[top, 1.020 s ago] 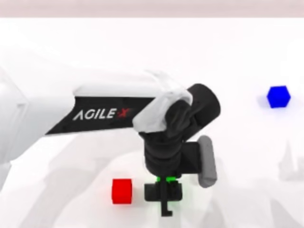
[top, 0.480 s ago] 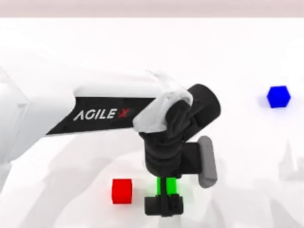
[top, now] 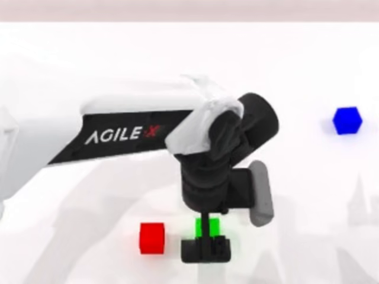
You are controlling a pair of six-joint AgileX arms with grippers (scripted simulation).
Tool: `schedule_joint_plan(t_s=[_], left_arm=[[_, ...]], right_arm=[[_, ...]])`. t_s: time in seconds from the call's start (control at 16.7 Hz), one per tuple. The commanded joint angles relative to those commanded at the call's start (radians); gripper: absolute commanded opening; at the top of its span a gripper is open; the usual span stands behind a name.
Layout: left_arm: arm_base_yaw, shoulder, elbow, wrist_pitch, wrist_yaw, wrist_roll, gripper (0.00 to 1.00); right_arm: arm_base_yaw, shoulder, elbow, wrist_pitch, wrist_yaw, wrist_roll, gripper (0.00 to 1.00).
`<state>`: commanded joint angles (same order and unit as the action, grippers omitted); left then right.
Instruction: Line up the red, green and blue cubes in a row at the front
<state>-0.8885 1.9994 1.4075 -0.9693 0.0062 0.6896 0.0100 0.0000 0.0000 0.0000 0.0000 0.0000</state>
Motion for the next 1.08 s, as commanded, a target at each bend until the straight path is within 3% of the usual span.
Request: schedule_joint_plan(t_s=[0.24, 0.48, 0.78, 1.08], left_arm=[[0.011, -0.044, 0.094, -0.150, 0.001, -0.001, 1.00], [0.015, -0.061, 0.118, -0.182, 0.000, -0.002, 1.00], [0.039, -0.108, 0.069, -0.146, -0.005, -0.019, 1.00], [0.179, -0.371, -0.152, 0.006, -0.018, -0.109, 1.00]], right_arm=[[0.000, 0.000, 0.000, 0.000, 0.000, 0.000, 1.00], [0.000, 0.000, 0.000, 0.000, 0.000, 0.000, 1.00], [0.006, 0.061, 0.061, -0.045, -0.003, 0.001, 1.00], [0.021, 0.374, 0.368, -0.245, -0.003, 0.004, 1.00]])
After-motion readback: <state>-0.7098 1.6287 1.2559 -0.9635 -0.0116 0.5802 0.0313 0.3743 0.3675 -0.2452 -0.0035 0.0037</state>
